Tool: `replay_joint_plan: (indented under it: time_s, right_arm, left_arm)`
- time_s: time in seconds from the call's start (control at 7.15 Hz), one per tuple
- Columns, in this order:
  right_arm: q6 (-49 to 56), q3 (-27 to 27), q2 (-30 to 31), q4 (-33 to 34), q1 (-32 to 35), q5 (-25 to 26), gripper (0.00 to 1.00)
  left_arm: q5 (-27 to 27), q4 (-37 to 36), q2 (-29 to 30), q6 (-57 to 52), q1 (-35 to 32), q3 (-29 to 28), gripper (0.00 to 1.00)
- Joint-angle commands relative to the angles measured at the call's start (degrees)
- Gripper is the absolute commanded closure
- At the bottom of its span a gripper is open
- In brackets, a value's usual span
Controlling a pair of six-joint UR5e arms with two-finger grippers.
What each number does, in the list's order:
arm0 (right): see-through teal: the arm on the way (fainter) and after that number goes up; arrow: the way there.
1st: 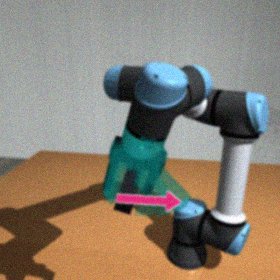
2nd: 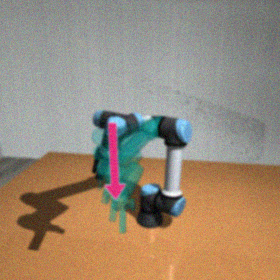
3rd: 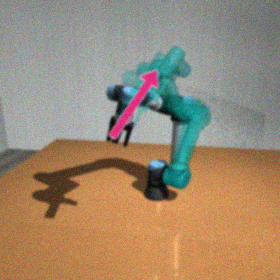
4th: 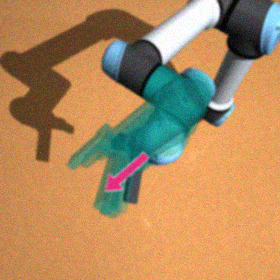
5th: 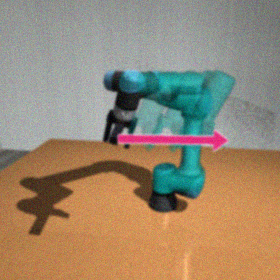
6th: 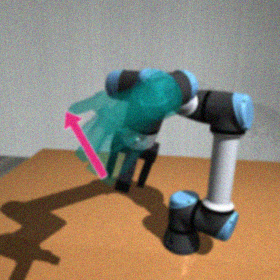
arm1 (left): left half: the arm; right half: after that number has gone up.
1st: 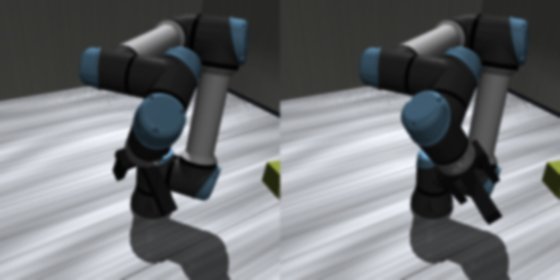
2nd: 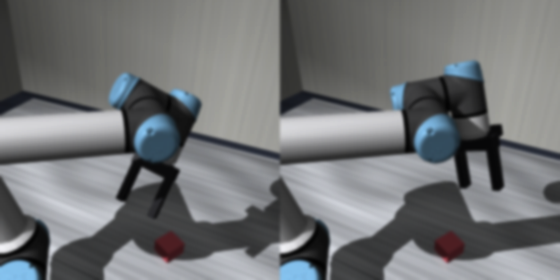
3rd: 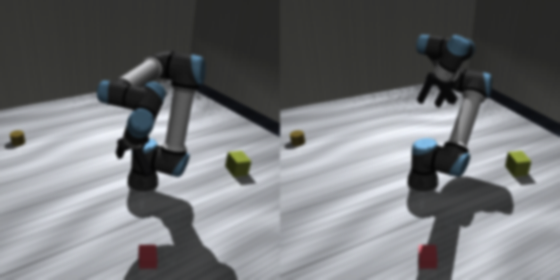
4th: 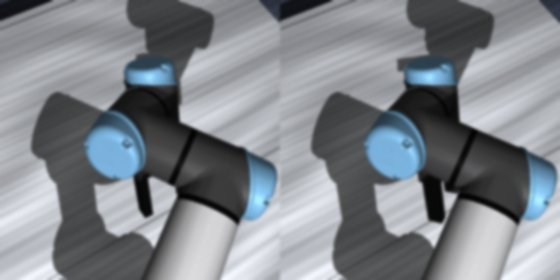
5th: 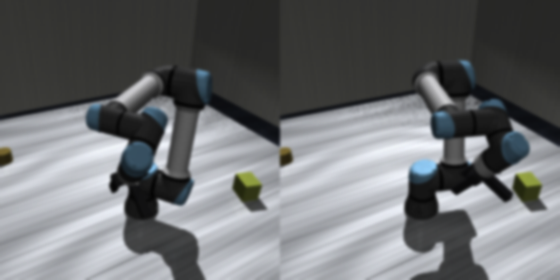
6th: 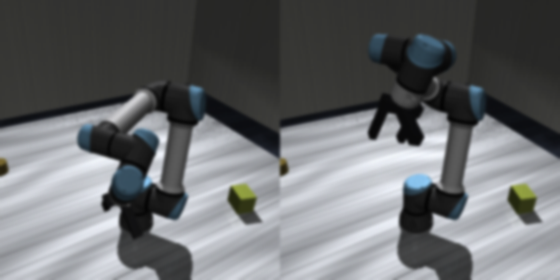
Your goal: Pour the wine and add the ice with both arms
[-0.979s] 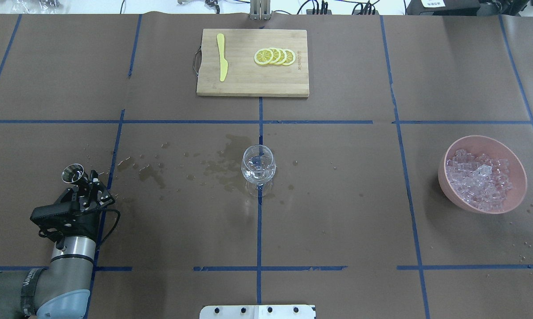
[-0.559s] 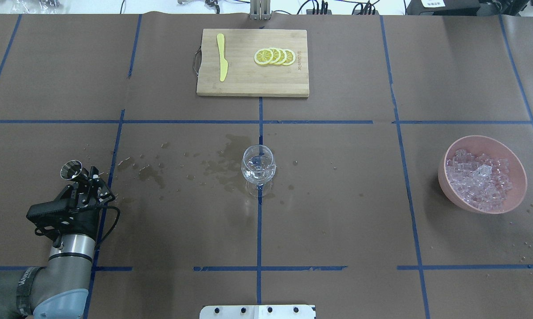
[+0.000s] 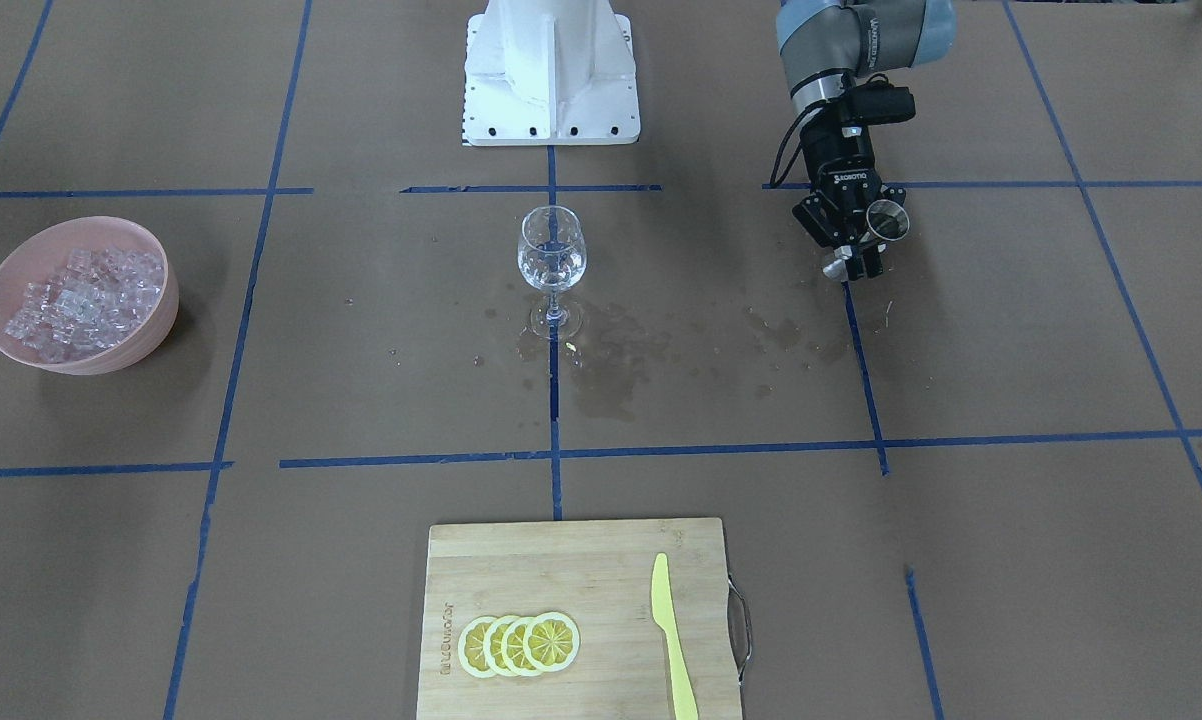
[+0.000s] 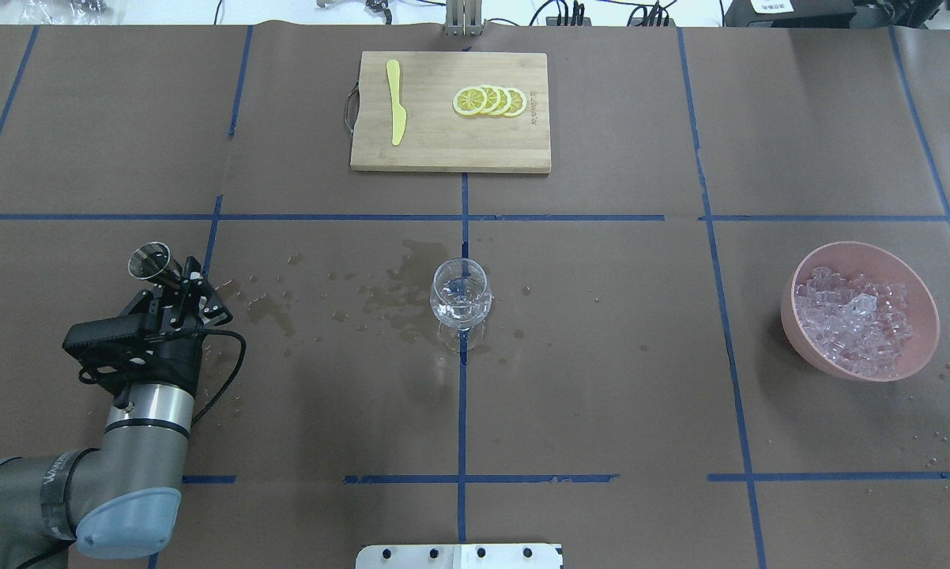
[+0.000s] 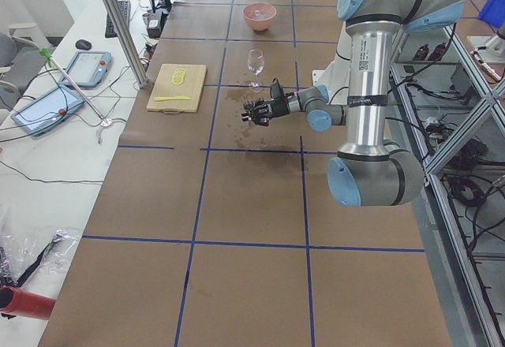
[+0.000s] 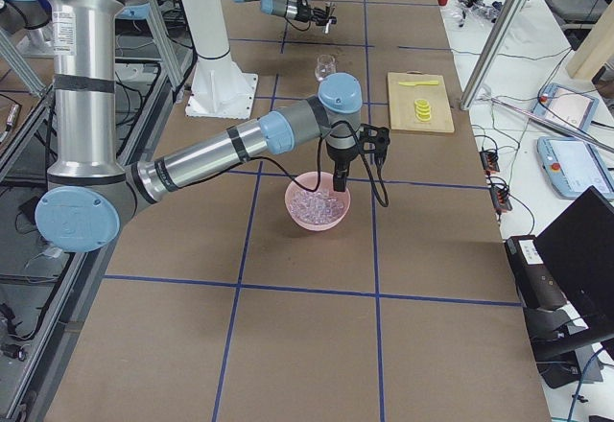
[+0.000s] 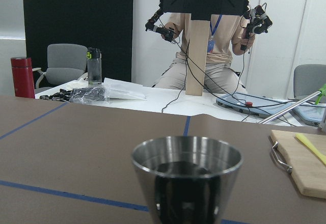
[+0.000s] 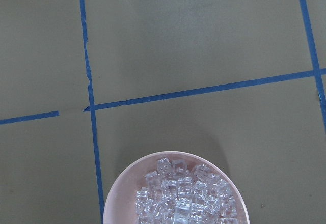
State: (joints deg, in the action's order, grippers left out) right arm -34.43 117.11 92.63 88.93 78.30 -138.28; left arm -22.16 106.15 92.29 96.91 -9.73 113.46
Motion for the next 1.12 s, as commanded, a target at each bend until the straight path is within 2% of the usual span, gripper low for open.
replay_joint_plan:
  time_s: [0.0, 0.42, 0.56, 0.7, 0.84, 0.98]
  right_arm:
    - [0.0, 0.2, 0.1, -0.6, -0.3, 0.2, 0.00]
    - [0.0, 0.3, 0.1, -0.6, -0.5, 0.2, 0.00]
    - [0.0, 0.4, 0.1, -0.6, -0.5, 0.2, 0.00]
    - [0.0, 0.4, 0.1, -0.6, -0.6, 0.3, 0.00]
    - [0.0, 0.4, 0.1, -0.6, -1.0, 0.5, 0.00]
    - [0.0, 0.4, 0.1, -0.8, -1.2, 0.8, 0.00]
  left_arm:
    - [-0.2, 0.1, 3.8, -9.8, -2.0, 0.9, 1.00]
    - [-0.7, 0.4, 12.2, -23.1, -4.5, 1.0, 1.00]
    - [-3.6, 0.5, 16.0, -24.7, -4.5, 1.1, 1.00]
    - [-4.1, 0.5, 18.0, -29.0, -4.3, 1.0, 1.00]
    - [-4.5, 3.5, 19.1, -33.4, -4.2, 0.7, 1.00]
    - [-8.1, 10.6, 20.0, -41.7, -3.9, -0.2, 1.00]
